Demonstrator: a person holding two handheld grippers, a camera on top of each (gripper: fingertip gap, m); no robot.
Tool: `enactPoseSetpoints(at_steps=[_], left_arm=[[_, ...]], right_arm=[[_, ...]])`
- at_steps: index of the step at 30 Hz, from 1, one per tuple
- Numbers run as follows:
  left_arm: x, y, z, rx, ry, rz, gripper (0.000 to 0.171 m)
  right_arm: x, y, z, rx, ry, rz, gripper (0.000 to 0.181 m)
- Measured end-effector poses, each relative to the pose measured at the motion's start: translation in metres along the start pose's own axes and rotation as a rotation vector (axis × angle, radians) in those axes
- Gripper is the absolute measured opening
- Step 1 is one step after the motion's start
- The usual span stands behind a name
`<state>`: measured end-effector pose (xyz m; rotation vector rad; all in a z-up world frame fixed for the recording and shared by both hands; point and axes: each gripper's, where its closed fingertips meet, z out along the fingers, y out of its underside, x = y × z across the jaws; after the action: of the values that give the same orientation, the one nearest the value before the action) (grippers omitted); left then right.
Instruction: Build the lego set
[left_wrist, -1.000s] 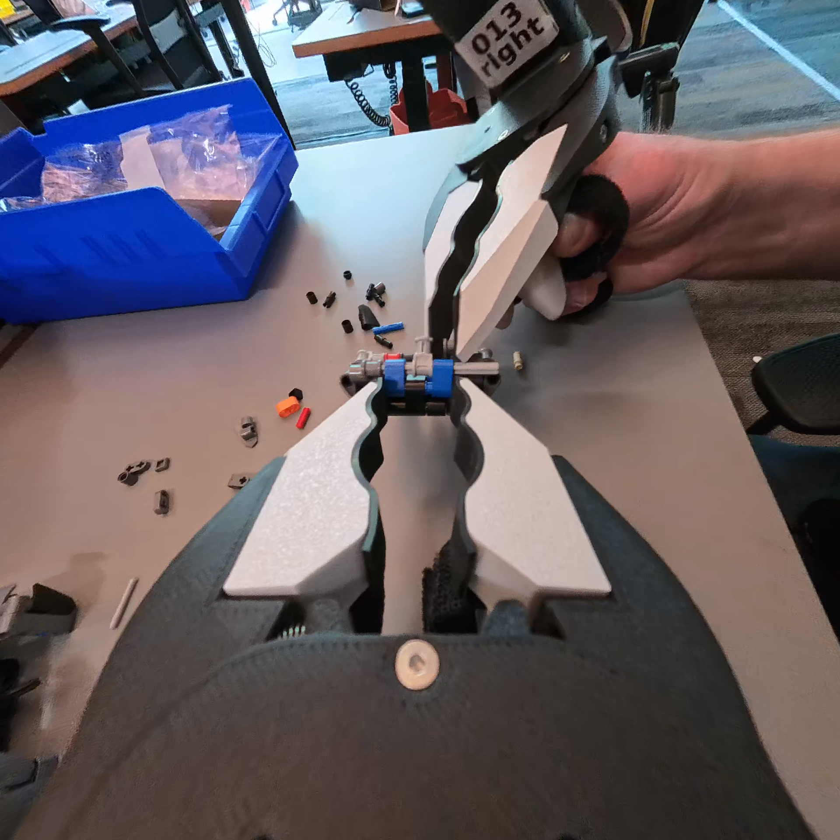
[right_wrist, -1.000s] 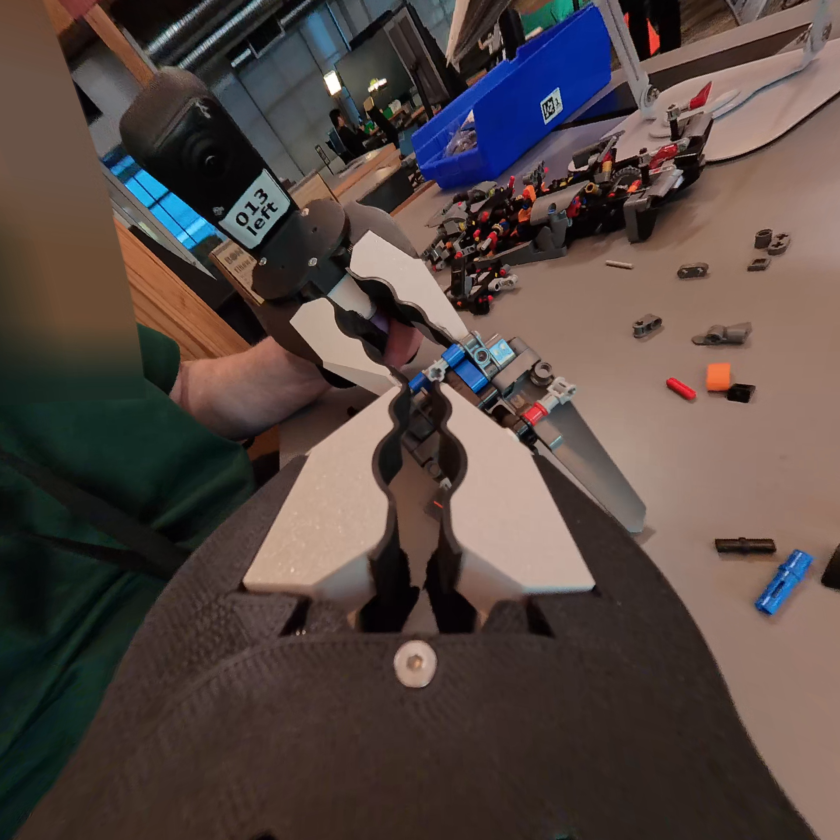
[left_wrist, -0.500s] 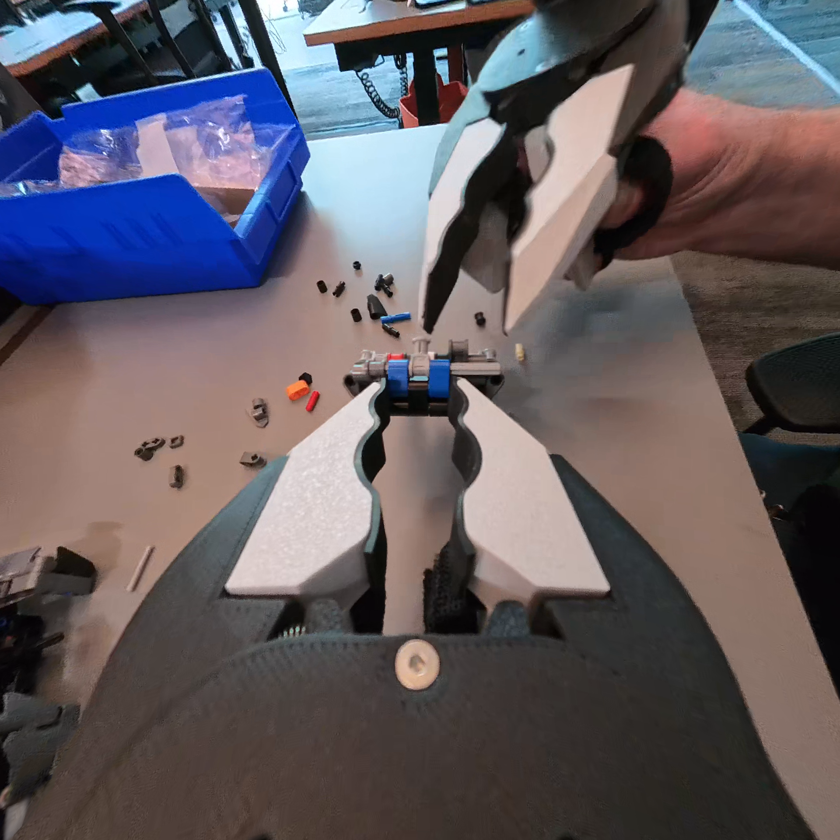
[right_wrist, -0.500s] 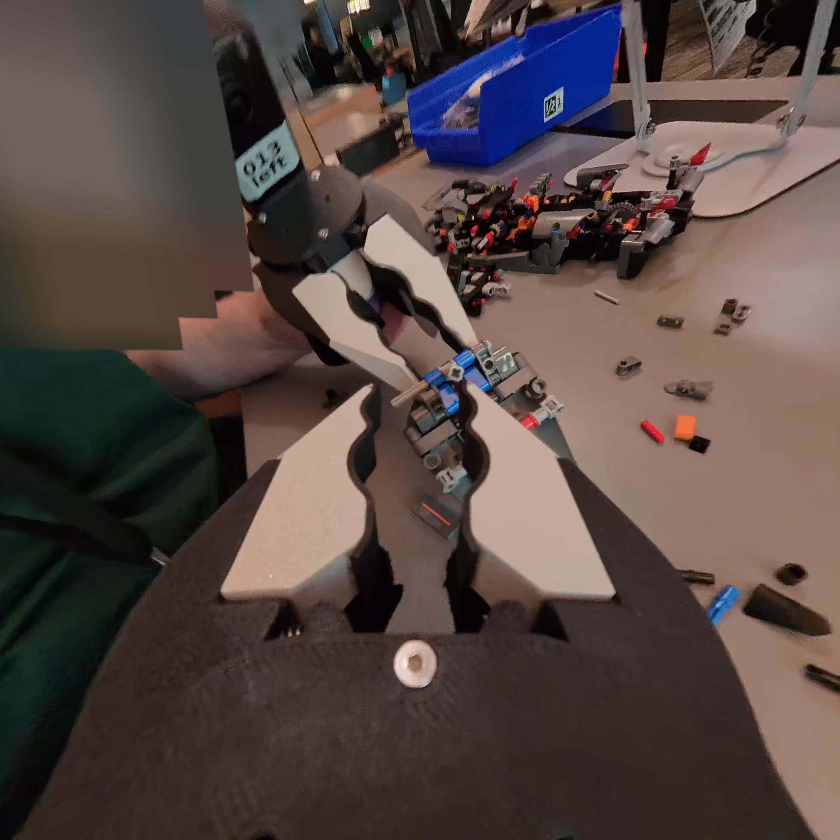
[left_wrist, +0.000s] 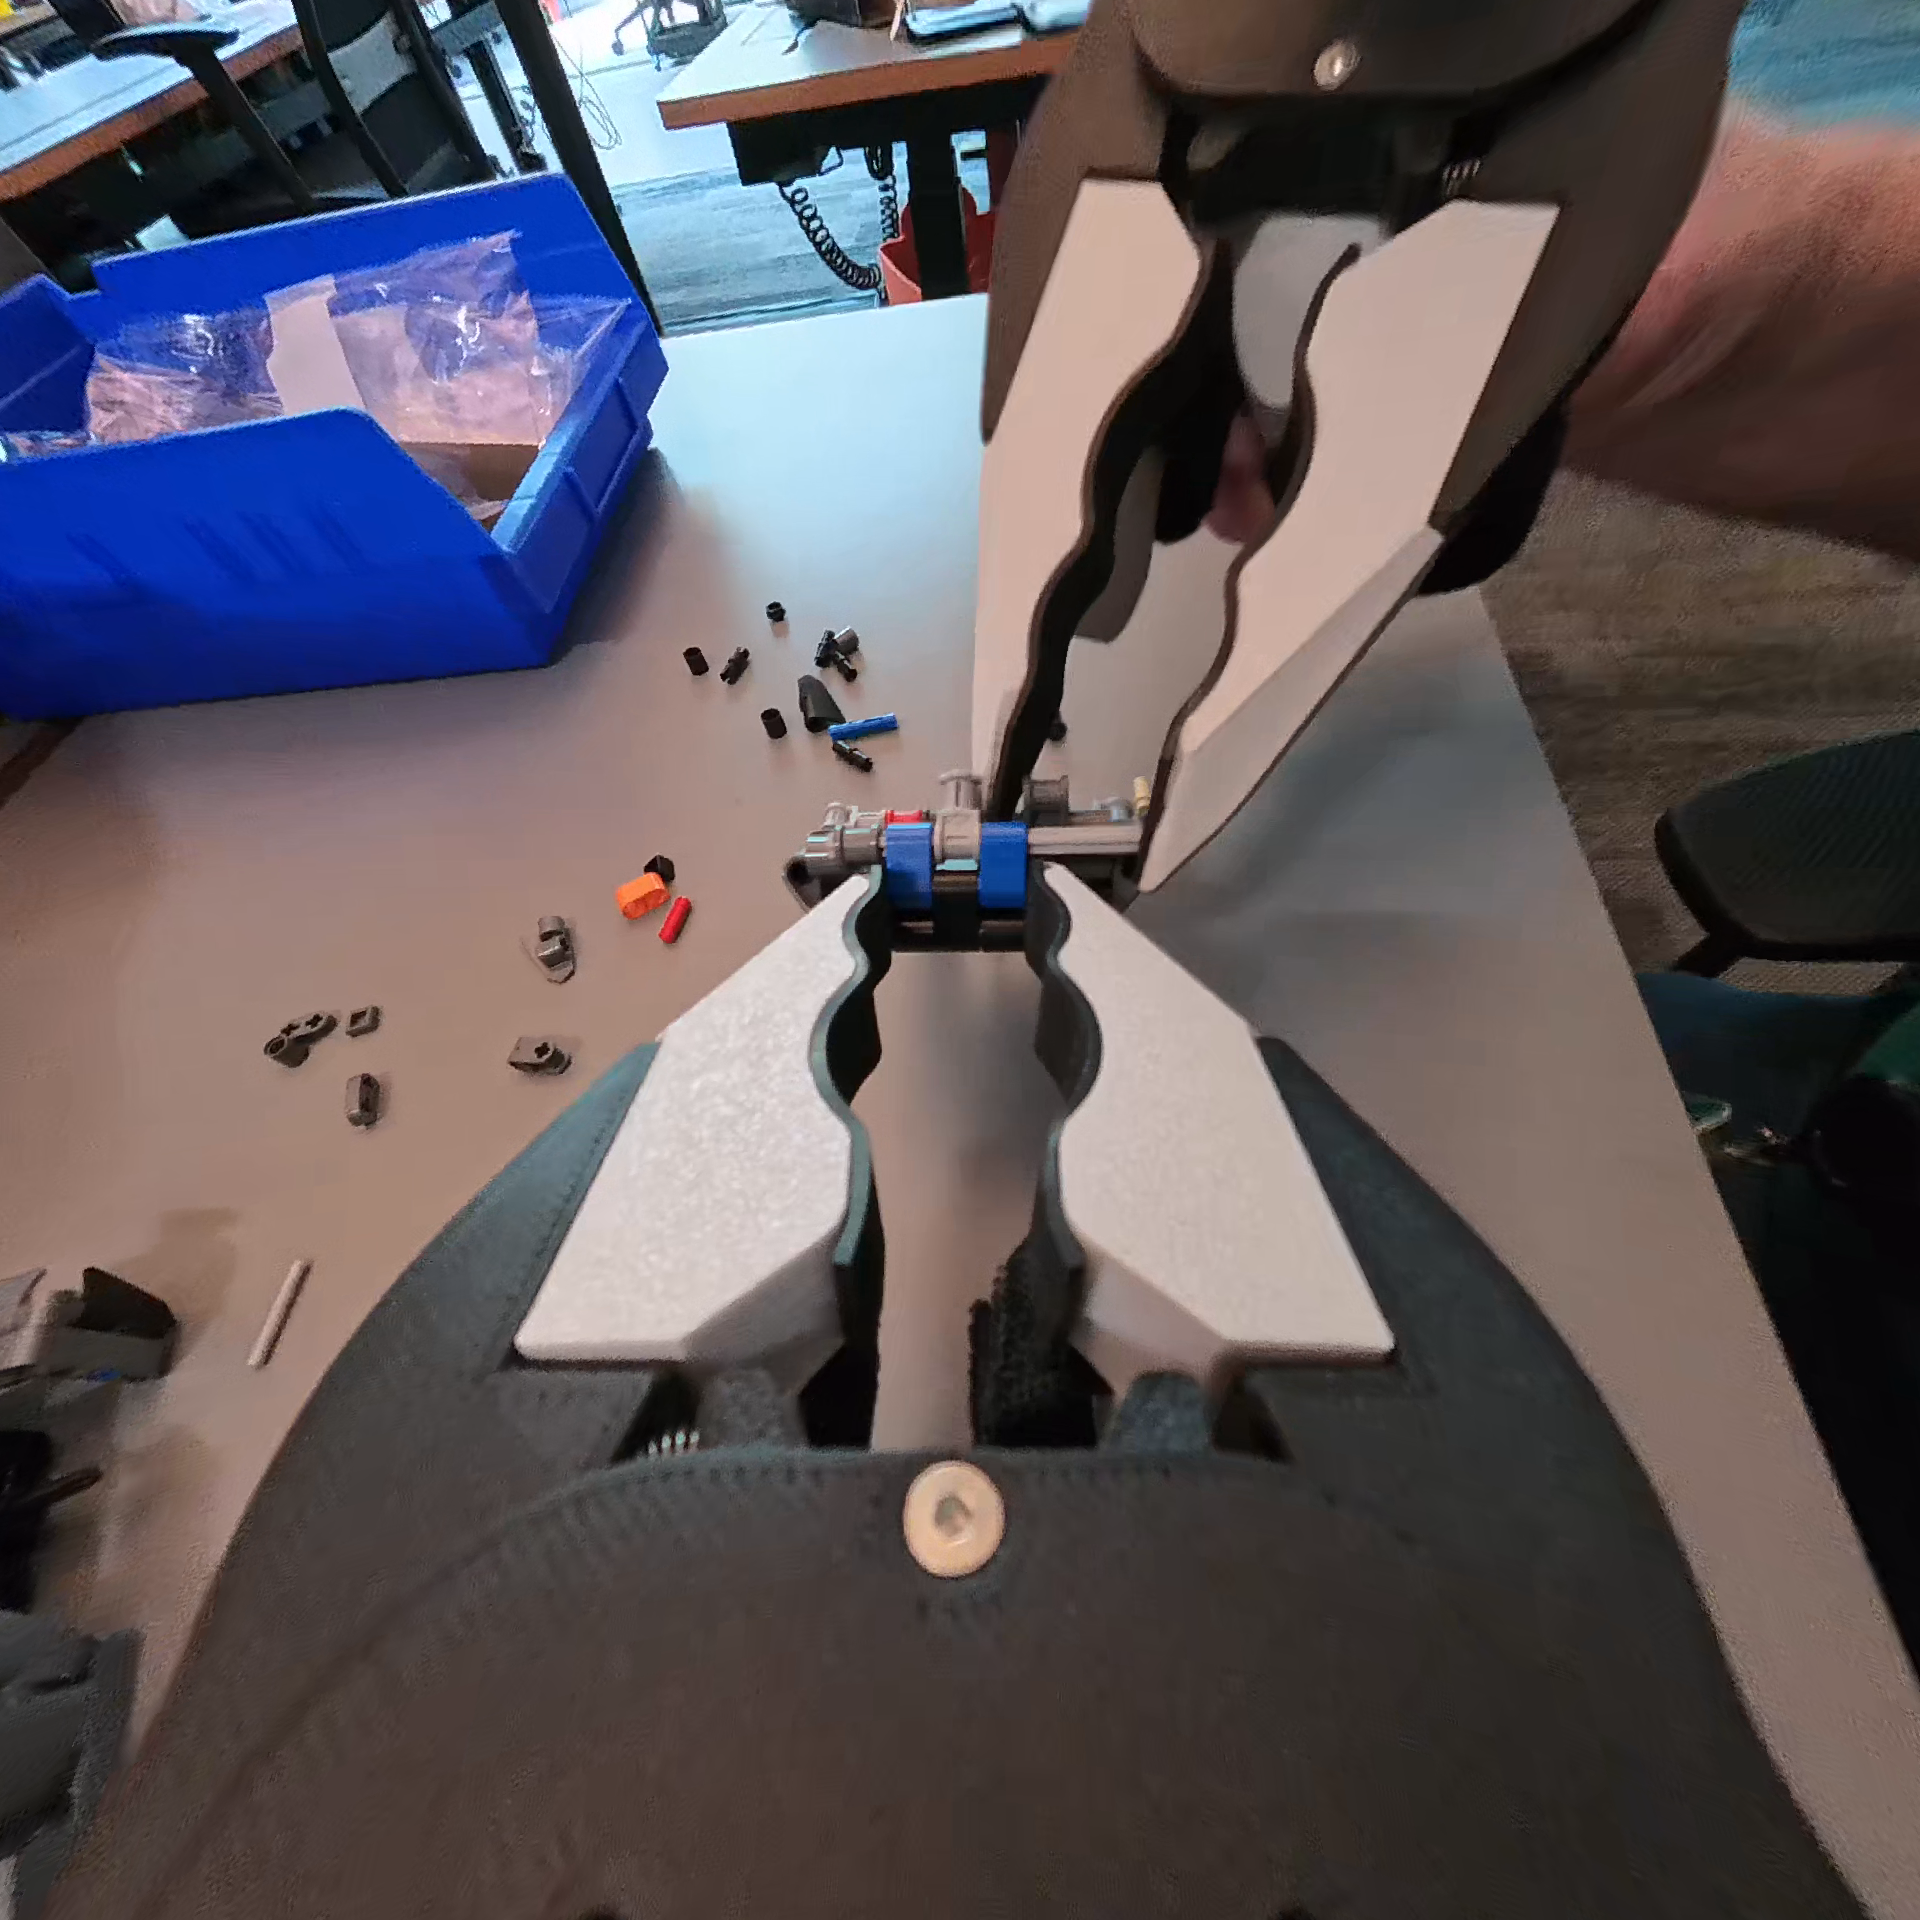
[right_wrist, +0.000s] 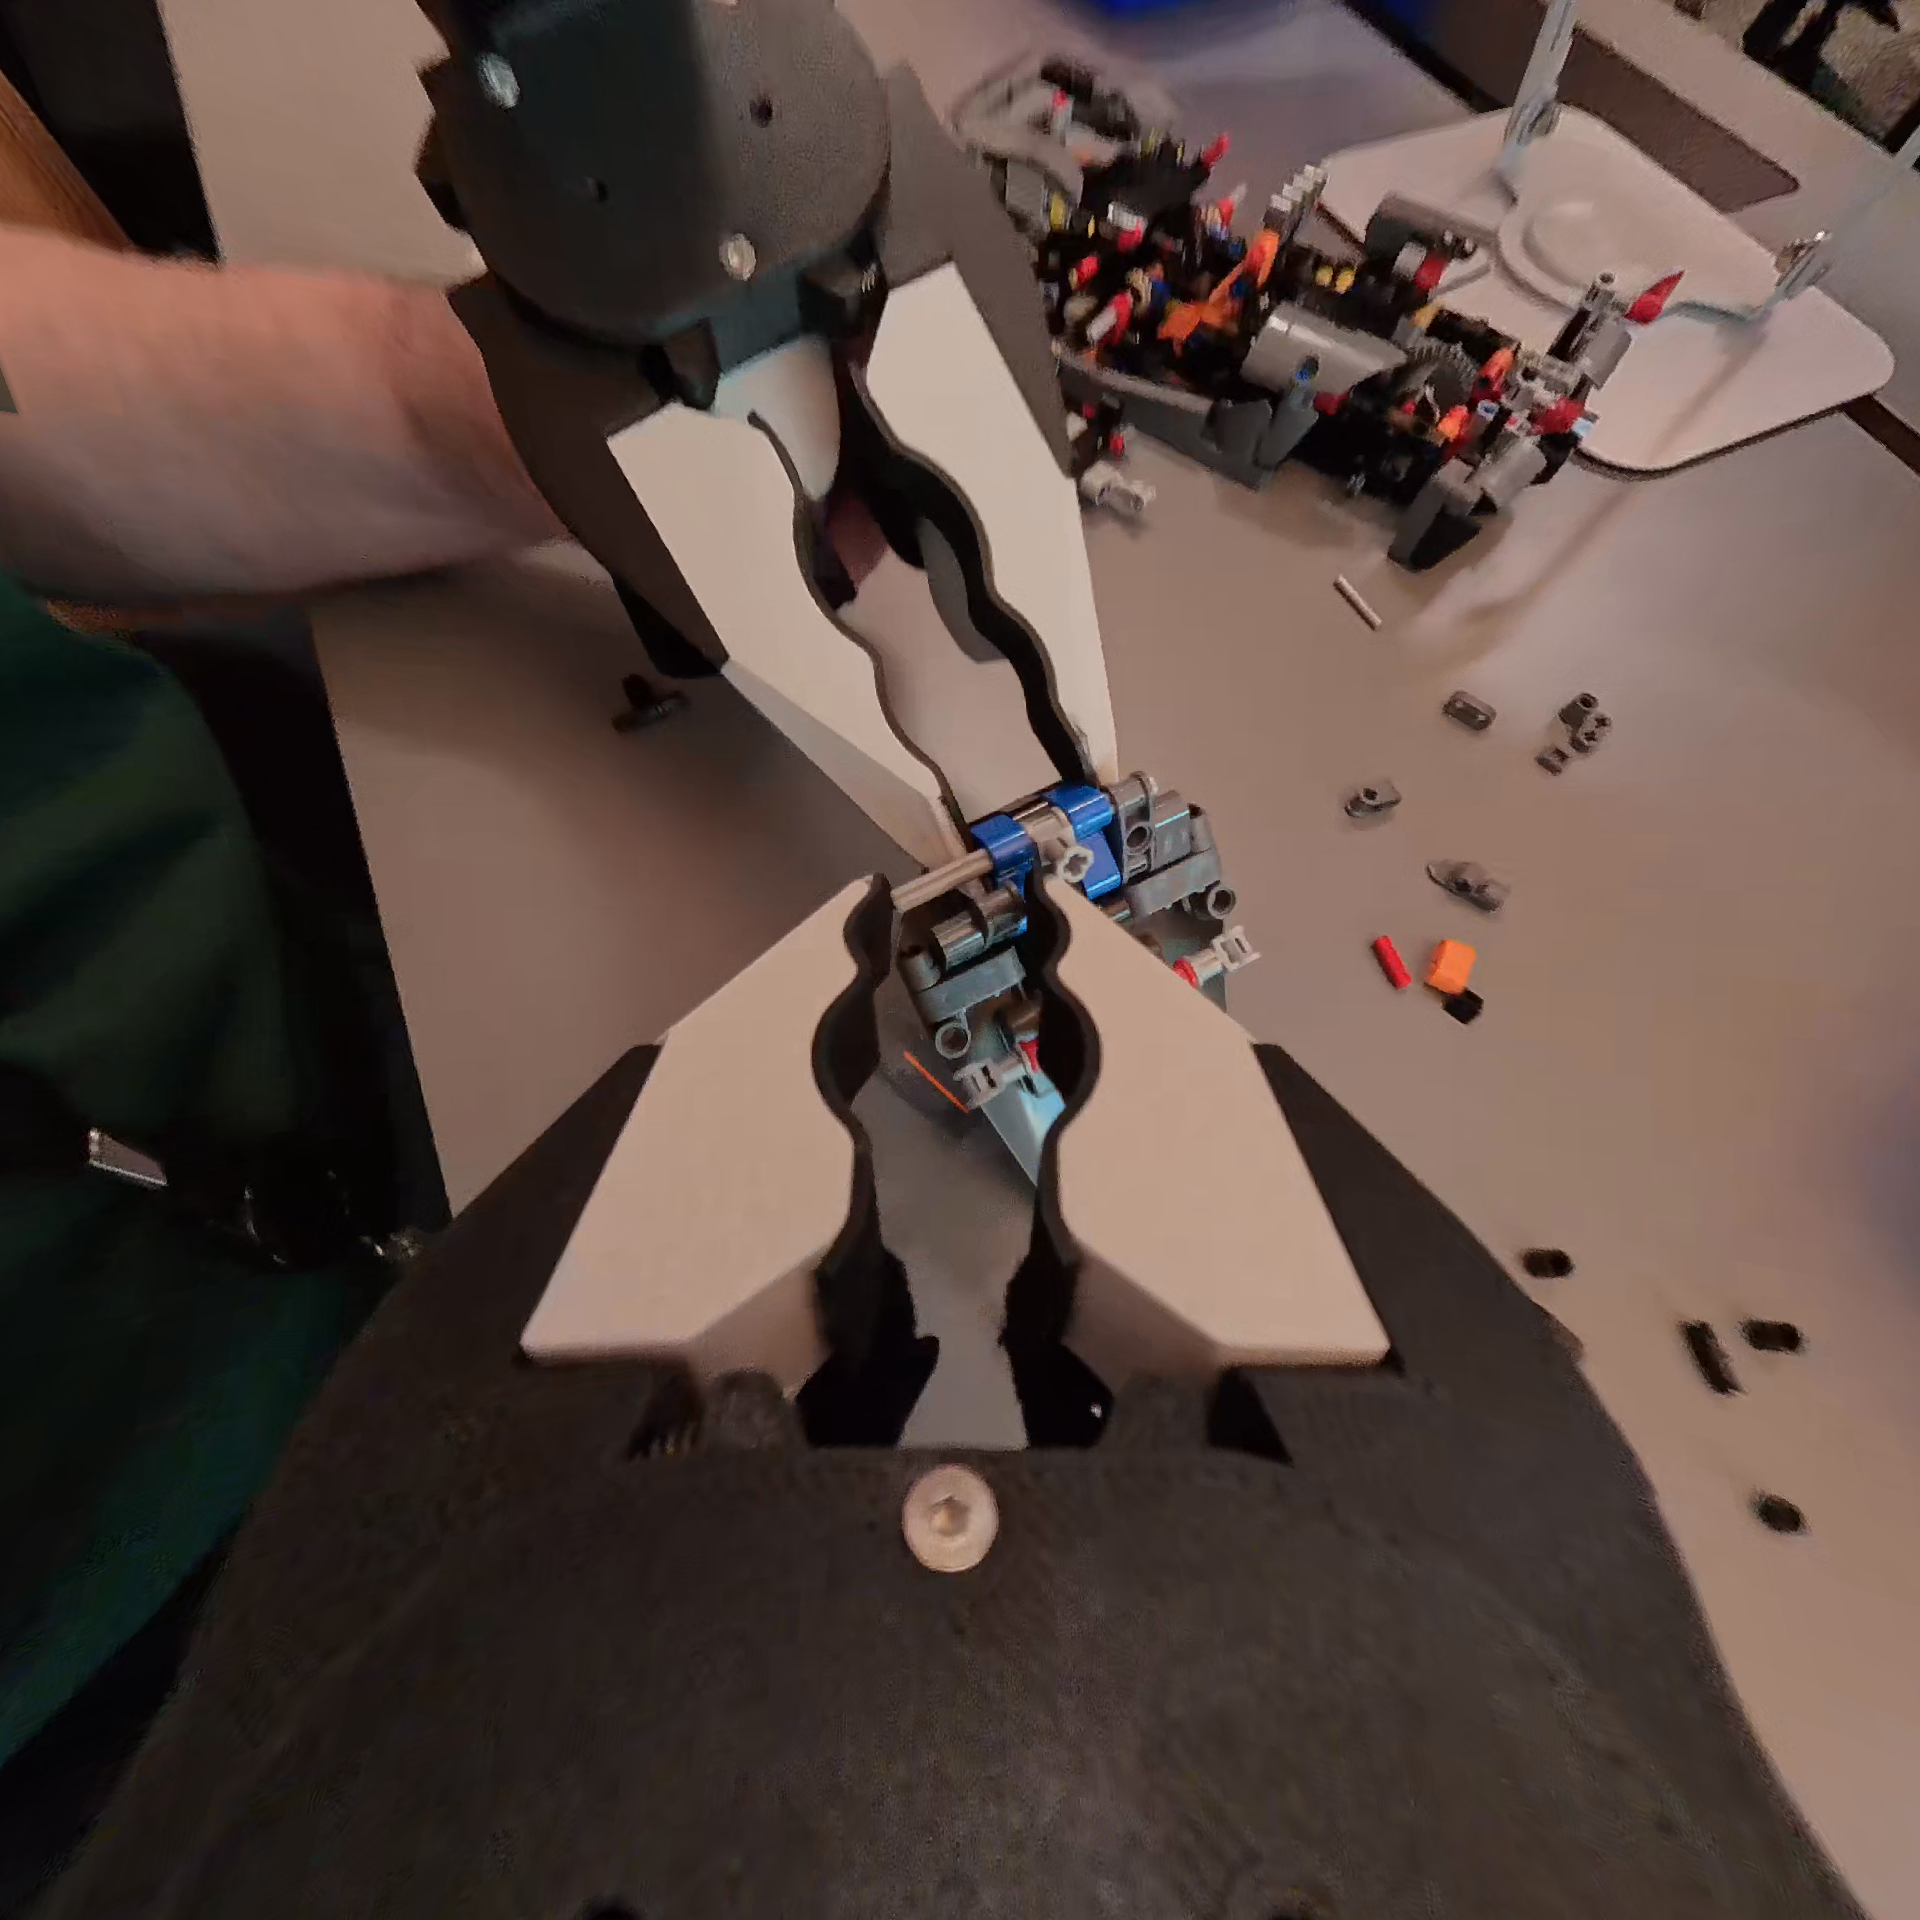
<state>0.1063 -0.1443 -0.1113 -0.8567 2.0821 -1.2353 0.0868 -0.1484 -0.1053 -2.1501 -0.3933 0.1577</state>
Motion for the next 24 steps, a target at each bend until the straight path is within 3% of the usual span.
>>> enactPoseSetpoints(at_steps=[3,6,8,13,17,21,24], left_arm=[[0.001,0.001,0.0,-0.039,-0.011,0.056,0.023],[0.001,0.002,-0.002,-0.064,-0.002,0.068,0.024],[0.0,0.001,-0.003,-0.069,0.002,0.069,0.023],[0.005,0.0,-0.002,-0.094,0.024,0.092,0.024],[0.009,-0.002,-0.002,-0.108,0.032,0.118,0.024],[0.011,-0.004,-0.002,-0.116,0.041,0.141,0.024],[0.013,-0.004,-0.002,-0.129,0.044,0.178,0.024]], right_arm=[[-0.001,0.003,-0.002,-0.104,0.055,-0.086,0.024],[0.008,0.004,-0.009,-0.153,0.133,-0.142,0.047],[0.003,0.002,-0.008,-0.152,0.104,-0.163,0.054],[0.001,-0.003,-0.005,-0.117,0.08,-0.195,0.044],[-0.001,0.002,-0.001,-0.172,0.06,-0.241,0.04],[0.001,0.0,-0.002,-0.193,0.054,-0.267,0.049],[0.006,0.0,-0.003,-0.214,0.057,-0.252,0.066]])
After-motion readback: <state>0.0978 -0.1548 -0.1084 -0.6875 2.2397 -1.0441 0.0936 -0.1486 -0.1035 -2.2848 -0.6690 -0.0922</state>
